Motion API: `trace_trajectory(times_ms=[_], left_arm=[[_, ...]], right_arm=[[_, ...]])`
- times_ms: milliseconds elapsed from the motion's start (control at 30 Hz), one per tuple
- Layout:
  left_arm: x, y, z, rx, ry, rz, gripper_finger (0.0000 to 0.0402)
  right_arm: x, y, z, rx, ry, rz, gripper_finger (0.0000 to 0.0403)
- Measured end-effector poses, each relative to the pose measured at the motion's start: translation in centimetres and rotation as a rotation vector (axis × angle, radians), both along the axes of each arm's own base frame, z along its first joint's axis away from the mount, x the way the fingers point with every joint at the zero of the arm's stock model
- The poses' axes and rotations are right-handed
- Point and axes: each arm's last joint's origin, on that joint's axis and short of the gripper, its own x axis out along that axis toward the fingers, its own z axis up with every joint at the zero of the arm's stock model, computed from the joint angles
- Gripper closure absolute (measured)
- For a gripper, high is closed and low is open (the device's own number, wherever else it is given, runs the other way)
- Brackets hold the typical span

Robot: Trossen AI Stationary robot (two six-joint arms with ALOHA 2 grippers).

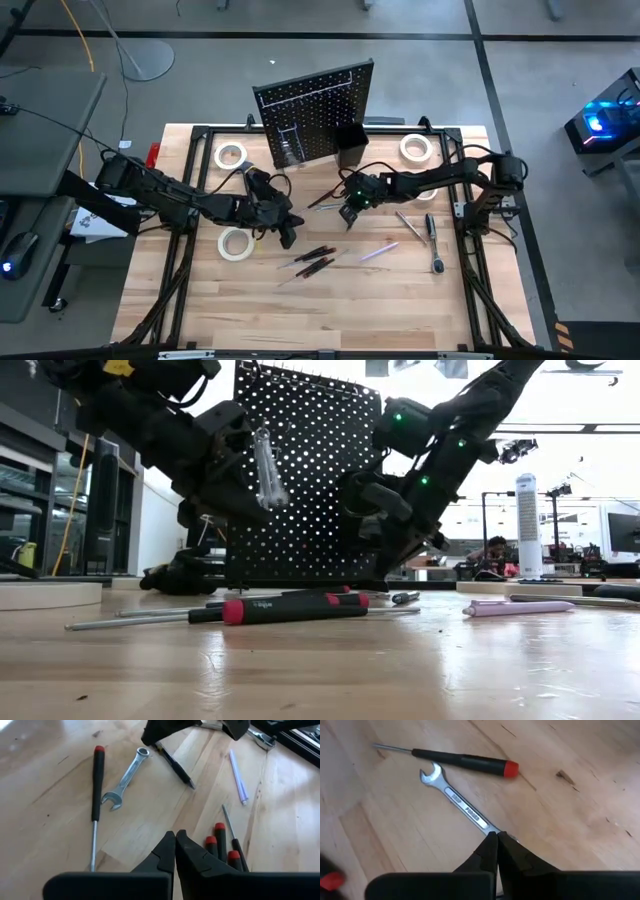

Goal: Hang tools onto peg board
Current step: Hang the silver wrench on the peg board

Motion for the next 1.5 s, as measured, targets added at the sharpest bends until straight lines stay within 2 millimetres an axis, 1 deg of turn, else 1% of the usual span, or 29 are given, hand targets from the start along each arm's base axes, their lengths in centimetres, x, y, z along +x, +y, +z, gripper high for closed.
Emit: trace_trajectory(times_ms=[200, 367, 500, 633, 733, 867, 1067, 1133, 1233, 1367, 1500], left_arm=[[0.0, 0.1, 0.1, 0.020, -0.011, 0.029, 0.0401], [0.0, 0.1, 0.1, 0.023, -0.009, 0.033, 0.0401], [0.0, 0.1, 0.1, 0.027, -0.009, 0.037, 0.0401], [0.0, 0.4, 0.1, 0.070, -0.012, 0.085, 0.0401], [0.1, 0.5, -0.3, 0.132, 0.013, 0.084, 0.0401], [0.4, 0.7, -1.2, 0.138, 0.047, 0.075, 0.0401], [1.3, 0.8, -3.0, 0.124, 0.070, 0.082, 0.0400], [1.8, 0.9, -3.8, 0.132, 0.111, 0.084, 0.0394], [3.0, 1.0, -4.4, 0.148, 0.136, 0.046, 0.0382], [4.4, 1.1, -5.1, 0.146, 0.170, -0.014, 0.0374], [5.1, 0.9, -5.1, 0.107, 0.160, -0.030, 0.0381]], right_arm=[[0.3, 0.0, -1.9, 0.023, 0.057, 0.003, 0.0403], [0.7, 0.3, -3.0, 0.046, 0.066, -0.001, 0.0403], [0.7, 1.5, -3.2, 0.055, 0.078, 0.036, 0.0403], [0.7, 2.9, -3.4, 0.052, 0.098, 0.076, 0.0403], [0.8, 4.0, -3.8, 0.058, 0.112, 0.096, 0.0403], [0.8, 4.5, -3.8, 0.068, 0.109, 0.073, 0.0403], [0.4, 4.6, -2.5, 0.077, 0.089, 0.104, 0.0403], [0.0, 4.6, -1.7, 0.077, 0.090, 0.119, 0.0403], [-0.5, 4.5, -0.3, 0.053, 0.086, 0.115, 0.0403], [-1.2, 3.9, 0.7, -0.024, 0.104, 0.080, 0.0403], [-0.6, 2.6, 1.0, -0.035, 0.033, 0.059, 0.0403]])
